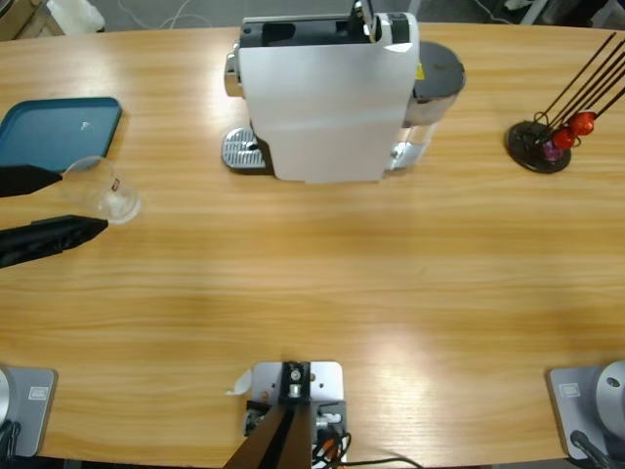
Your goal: Pour coffee
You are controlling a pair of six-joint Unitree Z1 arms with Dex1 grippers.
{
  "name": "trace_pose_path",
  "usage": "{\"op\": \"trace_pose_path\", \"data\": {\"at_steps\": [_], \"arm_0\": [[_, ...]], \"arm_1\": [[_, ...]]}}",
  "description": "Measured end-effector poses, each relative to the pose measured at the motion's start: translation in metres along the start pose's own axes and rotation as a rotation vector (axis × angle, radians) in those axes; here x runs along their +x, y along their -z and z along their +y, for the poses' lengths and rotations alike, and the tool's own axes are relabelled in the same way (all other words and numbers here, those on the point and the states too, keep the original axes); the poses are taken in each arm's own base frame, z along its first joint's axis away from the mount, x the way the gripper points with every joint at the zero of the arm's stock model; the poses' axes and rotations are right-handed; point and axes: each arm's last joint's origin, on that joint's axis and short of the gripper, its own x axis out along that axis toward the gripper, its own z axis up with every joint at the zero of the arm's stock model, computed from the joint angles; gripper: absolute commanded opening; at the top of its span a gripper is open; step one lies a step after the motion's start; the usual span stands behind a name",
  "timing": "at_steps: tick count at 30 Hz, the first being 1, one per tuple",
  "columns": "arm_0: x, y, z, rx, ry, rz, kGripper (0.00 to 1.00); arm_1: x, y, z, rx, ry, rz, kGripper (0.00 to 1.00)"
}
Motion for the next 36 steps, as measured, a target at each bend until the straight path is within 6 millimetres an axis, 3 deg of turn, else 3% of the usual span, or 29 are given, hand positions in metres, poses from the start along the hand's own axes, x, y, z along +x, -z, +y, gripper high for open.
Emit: {"op": "trace_pose_path", "data": {"at_steps": [10,21,27,36], "arm_0": [[-0.005,0.004,0.001,0.000,0.002,-0.011,0.991],[-0.006,0.007,0.002,0.000,0.001,-0.012,0.991],[-0.008,0.008,0.002,-0.001,-0.002,-0.009,0.991],[-0.008,0.009,0.002,-0.003,-0.003,-0.004,0.991]], "arm_1": [[0.037,0.006,0.017,-0.007,-0.039,0.022,0.000],[0.062,0.014,0.010,0.003,-0.051,0.035,0.000],[0.081,0.034,0.010,0.011,-0.069,0.088,0.000],[0.092,0.042,0.011,0.071,-0.099,0.110,0.000]]}}
